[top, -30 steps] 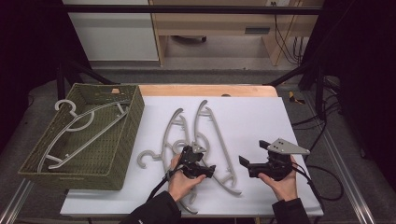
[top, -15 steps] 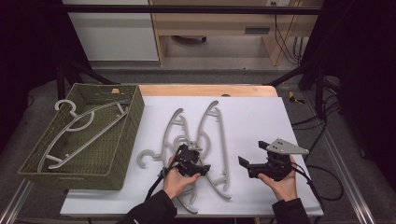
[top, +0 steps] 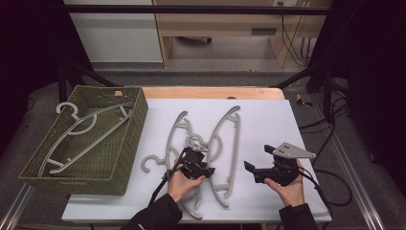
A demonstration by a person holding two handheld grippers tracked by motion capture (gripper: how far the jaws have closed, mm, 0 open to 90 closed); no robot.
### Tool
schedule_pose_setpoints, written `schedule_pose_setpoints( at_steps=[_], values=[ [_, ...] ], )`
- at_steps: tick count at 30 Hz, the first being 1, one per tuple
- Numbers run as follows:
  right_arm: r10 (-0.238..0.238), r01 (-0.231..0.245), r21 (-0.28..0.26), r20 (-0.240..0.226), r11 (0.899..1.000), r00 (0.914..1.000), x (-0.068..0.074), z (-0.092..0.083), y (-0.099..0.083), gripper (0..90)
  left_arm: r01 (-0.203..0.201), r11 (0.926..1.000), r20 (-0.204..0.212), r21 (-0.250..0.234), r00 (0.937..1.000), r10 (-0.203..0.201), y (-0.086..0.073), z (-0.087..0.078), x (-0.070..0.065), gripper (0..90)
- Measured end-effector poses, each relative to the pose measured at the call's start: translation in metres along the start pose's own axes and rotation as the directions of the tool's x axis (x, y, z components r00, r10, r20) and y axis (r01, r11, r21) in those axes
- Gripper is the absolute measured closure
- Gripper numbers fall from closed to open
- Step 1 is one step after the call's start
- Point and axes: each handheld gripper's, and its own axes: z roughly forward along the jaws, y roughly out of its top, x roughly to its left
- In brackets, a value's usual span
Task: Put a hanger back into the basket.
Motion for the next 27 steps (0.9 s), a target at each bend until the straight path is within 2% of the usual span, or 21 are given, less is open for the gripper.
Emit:
schedule_pose_setpoints(
  at_steps=[2,3,4,5,7,9,12,15,16,21,22,25,27],
  values=[
    [0.005,-0.005,-0.003,0.003,1.0,1.0,0.0,0.0,0.0,5.5,-0.009,0.9999,-0.021,-0.009,0.9997,0.009,0.001,-0.001,0.0,59.4],
    [0.005,-0.005,-0.003,0.003,1.0,1.0,0.0,-0.001,0.0,5.6,-0.023,0.9991,-0.024,-0.036,0.9995,0.022,0.002,-0.005,0.0,64.5],
    [0.005,-0.005,-0.002,0.003,1.0,1.0,0.0,-0.001,0.0,5.6,-0.034,0.9988,-0.044,-0.035,0.9985,0.032,0.003,-0.006,-0.001,70.5],
    [0.006,-0.006,-0.002,0.003,1.0,1.0,0.0,-0.001,0.0,5.6,-0.072,0.997,-0.082,-0.028,0.9942,0.069,0.003,-0.006,-0.004,71.6],
    [0.0,0.0,0.0,0.001,1.0,1.0,0.0,0.0,0.0,5.6,-0.083,0.9959,-0.098,-0.037,0.9921,0.079,0.003,-0.006,-0.007,72.0],
    [0.002,-0.002,0.001,-0.001,1.0,1.0,0.0,0.0,0.0,5.6,-0.081,0.9963,-0.112,-0.03,0.9908,0.077,0.002,-0.003,-0.008,65.3],
    [0.006,-0.006,-0.004,0.003,1.0,1.0,0.0,-0.001,0.0,5.6,-0.078,0.997,-0.102,-0.001,0.9918,0.077,0.0,0.005,-0.009,52.9],
    [0.007,-0.007,-0.006,0.005,1.0,1.0,0.0,-0.001,0.0,5.6,-0.081,0.9966,-0.124,-0.011,0.989,0.079,-0.001,0.007,-0.013,48.7],
    [0.008,-0.008,-0.004,0.004,1.0,1.0,0.0,-0.001,0.0,5.6,-0.091,0.9958,-0.139,-0.001,0.9862,0.09,-0.002,0.006,-0.013,52.0],
    [0.007,-0.007,-0.004,0.004,1.0,1.0,0.0,-0.001,0.0,5.6,-0.086,0.9962,-0.138,0.01,0.9866,0.087,0.0,0.005,-0.009,59.3],
    [0.007,-0.007,-0.005,0.006,1.0,1.0,0.0,-0.001,0.0,5.6,-0.071,0.9975,-0.135,0.004,0.9883,0.071,0.0,0.004,-0.007,63.2],
    [0.006,-0.006,-0.007,0.005,1.0,1.0,0.0,-0.002,0.001,5.6,-0.067,0.9976,-0.128,0.014,0.9894,0.068,0.001,0.002,-0.002,73.7],
    [0.006,-0.006,-0.006,0.005,1.0,1.0,-0.001,-0.002,0.001,5.6,-0.081,0.9966,-0.135,0.017,0.9875,0.083,0.001,0.002,-0.001,78.3]
  ],
)
